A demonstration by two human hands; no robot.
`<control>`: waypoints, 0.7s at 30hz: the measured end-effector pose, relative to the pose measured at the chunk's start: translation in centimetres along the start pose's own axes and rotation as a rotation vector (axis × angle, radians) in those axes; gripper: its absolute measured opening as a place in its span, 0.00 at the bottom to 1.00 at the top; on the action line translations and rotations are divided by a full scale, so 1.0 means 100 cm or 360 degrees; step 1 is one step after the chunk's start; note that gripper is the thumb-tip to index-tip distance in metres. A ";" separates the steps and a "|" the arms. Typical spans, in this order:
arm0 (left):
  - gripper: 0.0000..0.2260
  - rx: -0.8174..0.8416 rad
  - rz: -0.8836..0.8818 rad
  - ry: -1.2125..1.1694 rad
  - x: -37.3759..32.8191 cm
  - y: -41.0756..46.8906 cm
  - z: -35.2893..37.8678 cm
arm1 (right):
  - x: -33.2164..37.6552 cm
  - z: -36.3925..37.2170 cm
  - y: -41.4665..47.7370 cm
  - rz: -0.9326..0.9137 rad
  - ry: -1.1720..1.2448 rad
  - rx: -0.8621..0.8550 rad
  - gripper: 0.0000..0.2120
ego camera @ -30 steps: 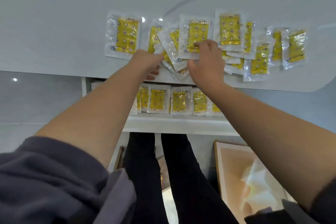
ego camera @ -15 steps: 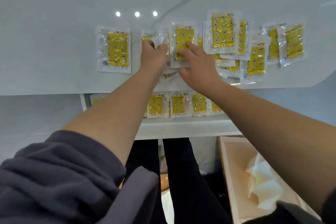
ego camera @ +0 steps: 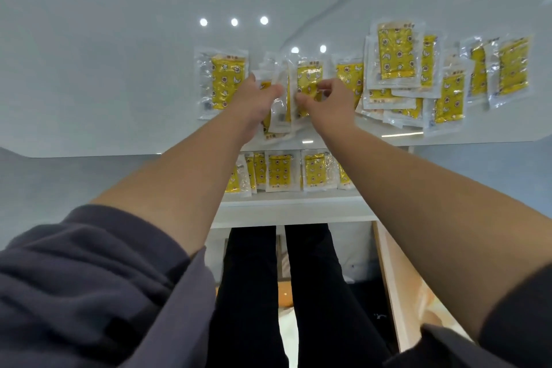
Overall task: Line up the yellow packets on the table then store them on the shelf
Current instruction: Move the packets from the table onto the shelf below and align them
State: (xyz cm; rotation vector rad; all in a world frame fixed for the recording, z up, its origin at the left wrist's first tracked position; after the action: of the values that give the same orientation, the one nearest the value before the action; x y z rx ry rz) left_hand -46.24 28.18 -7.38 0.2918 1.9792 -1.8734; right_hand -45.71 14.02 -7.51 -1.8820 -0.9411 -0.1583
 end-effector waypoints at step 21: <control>0.19 0.0161 0.0013 0.0090 -0.008 0.005 -0.041 | 0.007 -0.005 -0.005 0.0265 0.0671 0.0608 0.18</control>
State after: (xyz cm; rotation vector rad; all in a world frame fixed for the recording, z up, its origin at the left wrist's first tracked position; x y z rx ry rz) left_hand -45.85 32.33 -7.36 0.3849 1.9198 -1.9841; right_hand -45.40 14.11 -6.56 -1.4848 -0.4834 -0.2451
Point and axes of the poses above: each hand's wrist, its own y-axis towards the middle knuckle, its own z-axis out of the palm, x = y × z, the point moved 1 cm from there along y, towards the middle knuckle, and after that the axes turned 1 degree about -z, right-handed, at the moved point
